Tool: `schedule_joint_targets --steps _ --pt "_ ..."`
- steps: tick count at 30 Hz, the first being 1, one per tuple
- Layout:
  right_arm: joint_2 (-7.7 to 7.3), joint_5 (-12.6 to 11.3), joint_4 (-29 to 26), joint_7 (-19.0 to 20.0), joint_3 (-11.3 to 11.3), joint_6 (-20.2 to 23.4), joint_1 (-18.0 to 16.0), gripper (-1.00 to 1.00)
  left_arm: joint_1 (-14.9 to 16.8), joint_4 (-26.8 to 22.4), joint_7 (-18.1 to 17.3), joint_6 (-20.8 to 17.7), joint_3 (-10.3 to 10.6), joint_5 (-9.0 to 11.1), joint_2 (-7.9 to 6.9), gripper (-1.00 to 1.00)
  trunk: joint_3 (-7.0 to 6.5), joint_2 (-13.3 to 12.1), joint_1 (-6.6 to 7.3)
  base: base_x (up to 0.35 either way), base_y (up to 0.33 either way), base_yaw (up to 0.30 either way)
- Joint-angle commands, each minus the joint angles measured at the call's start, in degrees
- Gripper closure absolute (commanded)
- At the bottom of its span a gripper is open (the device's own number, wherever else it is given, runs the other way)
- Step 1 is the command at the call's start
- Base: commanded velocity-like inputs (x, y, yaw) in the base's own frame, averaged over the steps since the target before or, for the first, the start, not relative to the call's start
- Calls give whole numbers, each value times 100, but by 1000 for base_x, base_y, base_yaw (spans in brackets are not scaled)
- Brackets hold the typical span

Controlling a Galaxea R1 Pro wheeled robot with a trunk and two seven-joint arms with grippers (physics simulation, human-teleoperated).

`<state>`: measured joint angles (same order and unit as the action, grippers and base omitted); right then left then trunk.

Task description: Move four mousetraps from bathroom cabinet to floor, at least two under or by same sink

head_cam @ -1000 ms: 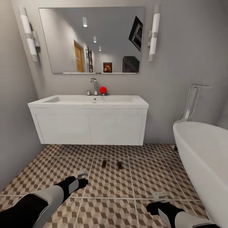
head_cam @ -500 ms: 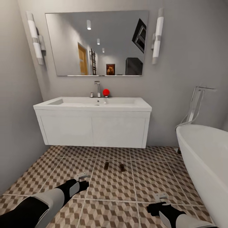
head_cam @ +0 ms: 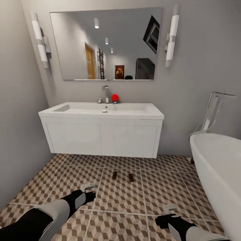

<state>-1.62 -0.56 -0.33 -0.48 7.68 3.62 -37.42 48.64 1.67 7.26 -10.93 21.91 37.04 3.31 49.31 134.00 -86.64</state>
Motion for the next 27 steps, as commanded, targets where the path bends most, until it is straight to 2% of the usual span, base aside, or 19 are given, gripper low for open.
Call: schedule_joint_targets --steps 1,27 --pt "-2 -6 -3 -5 43 29 -3 -100 6 8 11 -12 49 50 5 -100 -3 -39 24 0 0 67" --pt "-5 -14 -3 29 40 200 0 -100 -1 14 13 -15 50 49 28 -100 -232 -1082 595 0 0 48"
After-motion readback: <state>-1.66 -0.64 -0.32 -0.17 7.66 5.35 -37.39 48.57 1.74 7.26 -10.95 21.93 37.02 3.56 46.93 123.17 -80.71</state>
